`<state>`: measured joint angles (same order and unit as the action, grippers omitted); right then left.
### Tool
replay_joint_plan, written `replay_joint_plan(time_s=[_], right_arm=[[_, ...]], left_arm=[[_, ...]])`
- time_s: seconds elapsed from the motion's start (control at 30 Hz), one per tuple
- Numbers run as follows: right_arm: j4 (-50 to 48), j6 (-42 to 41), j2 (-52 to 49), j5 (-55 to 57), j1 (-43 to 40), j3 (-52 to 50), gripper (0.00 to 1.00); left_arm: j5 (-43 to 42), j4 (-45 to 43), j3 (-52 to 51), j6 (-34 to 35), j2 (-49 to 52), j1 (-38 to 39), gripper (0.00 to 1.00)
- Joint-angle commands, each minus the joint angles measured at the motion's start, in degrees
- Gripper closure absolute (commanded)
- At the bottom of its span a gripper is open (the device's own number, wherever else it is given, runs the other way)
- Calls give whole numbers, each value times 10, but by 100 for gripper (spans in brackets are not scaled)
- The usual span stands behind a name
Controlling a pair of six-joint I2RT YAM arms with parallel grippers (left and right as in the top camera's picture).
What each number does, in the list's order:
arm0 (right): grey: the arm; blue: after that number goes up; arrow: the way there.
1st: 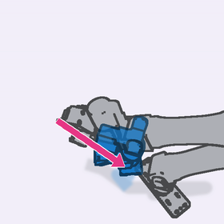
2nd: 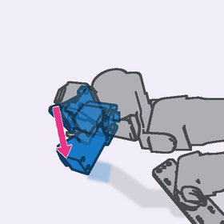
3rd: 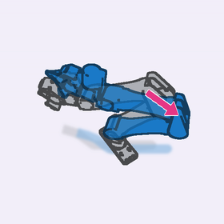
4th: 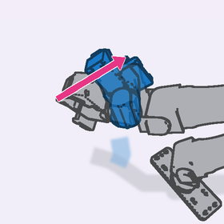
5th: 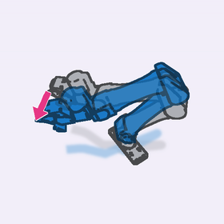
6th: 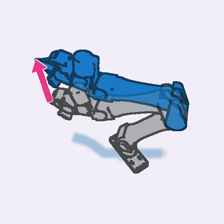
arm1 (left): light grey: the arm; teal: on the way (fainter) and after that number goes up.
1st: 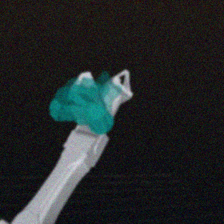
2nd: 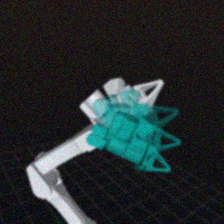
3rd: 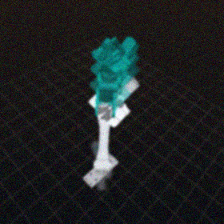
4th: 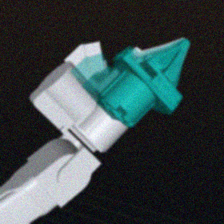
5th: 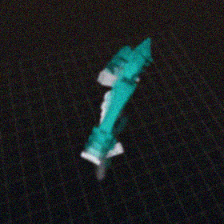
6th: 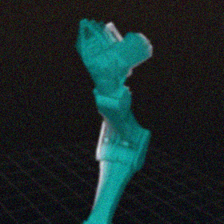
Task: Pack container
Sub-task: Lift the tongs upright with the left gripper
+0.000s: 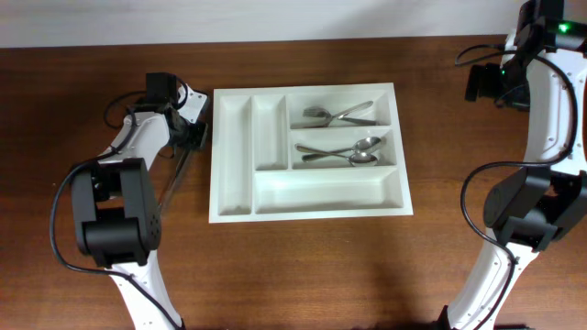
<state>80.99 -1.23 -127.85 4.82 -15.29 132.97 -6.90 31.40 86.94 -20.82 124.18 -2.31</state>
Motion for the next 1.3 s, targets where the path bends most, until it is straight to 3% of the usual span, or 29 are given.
replay_joint_plan(time_s=[0.0,0.8,1.07,1.27], right_arm=[[0,4,17,-1,3,3,1],[0,4,17,-1,3,3,1],[0,4,17,-1,3,3,1],[0,4,17,-1,3,3,1]], left_arm=[[20,1,-3,-3,10,-4,98],[20,19,36,21,9,-38,98],[-117,52,146,24,9,-38,98],[-160,50,190,67,9,-38,98]])
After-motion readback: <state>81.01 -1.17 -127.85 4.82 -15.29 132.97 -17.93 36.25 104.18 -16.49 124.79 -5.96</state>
